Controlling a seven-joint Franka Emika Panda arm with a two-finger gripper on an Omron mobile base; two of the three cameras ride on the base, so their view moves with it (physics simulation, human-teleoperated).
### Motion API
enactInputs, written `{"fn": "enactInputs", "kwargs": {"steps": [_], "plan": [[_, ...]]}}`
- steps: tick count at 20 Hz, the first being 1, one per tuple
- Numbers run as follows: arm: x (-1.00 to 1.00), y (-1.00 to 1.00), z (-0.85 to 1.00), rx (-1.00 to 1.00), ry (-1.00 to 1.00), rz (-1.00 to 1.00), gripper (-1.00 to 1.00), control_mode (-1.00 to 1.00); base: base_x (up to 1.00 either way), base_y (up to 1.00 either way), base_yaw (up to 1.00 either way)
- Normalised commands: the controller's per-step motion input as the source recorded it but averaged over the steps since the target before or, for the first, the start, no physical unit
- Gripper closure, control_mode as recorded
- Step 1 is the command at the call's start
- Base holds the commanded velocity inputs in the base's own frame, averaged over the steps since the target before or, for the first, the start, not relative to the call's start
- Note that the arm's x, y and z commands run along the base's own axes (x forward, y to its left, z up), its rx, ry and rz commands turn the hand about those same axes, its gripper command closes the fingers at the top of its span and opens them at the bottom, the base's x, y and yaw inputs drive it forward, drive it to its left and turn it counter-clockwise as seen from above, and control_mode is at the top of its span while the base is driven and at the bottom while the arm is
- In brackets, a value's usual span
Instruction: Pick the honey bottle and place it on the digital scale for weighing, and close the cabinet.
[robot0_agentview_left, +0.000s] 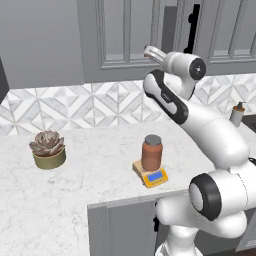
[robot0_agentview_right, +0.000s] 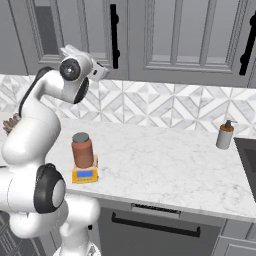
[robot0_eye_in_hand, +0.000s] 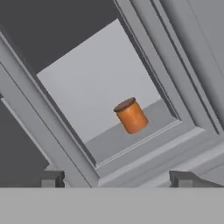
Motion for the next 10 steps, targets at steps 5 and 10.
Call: {"fn": "enactInputs", "kwargs": {"steps": [5,10], "plan": [[1.00,-0.16,-0.13,0.30,-0.07,0.00,-1.00,-1.00,0.00,0.00,0.00],[1.00,-0.25,0.02,0.19,0.17,0.00,-1.00,-1.00,0.00,0.00,0.00]]}}
